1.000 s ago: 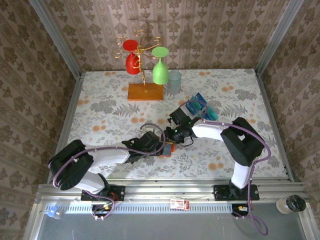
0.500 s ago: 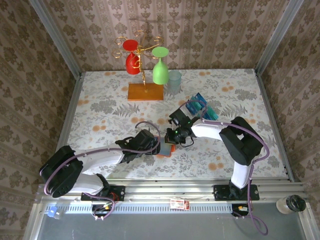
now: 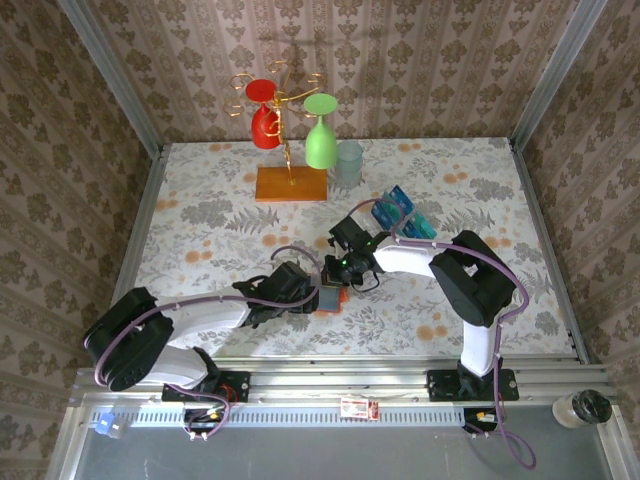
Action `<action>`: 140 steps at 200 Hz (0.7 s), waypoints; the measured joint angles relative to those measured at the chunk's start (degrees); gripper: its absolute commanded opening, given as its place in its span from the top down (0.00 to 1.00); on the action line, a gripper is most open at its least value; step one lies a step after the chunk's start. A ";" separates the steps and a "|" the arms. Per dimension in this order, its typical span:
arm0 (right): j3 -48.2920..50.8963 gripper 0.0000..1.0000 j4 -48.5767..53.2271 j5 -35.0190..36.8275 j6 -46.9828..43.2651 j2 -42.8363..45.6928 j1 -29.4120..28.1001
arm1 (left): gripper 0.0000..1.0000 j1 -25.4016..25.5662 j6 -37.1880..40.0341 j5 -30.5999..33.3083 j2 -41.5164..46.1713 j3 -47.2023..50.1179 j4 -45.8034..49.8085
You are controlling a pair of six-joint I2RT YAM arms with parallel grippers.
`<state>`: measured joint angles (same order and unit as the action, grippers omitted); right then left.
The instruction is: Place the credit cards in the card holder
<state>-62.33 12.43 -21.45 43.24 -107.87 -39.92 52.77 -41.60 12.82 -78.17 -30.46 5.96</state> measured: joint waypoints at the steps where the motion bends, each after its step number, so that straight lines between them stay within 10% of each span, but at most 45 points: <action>1: 0.00 0.95 0.00 0.00 0.00 0.00 0.00 | 0.09 0.00 0.02 0.09 0.00 0.04 -0.02; 62: -0.90 0.70 0.85 0.00 -0.39 0.15 0.02 | 0.16 0.00 -0.37 2.27 0.00 1.97 -2.89; 140: 1.92 0.64 0.98 0.24 0.70 4.02 0.44 | 0.16 0.02 -0.83 2.97 0.02 2.84 -4.59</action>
<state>-60.40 13.41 -21.21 43.94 -103.85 -39.48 52.80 -42.44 15.79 -78.15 -27.62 1.37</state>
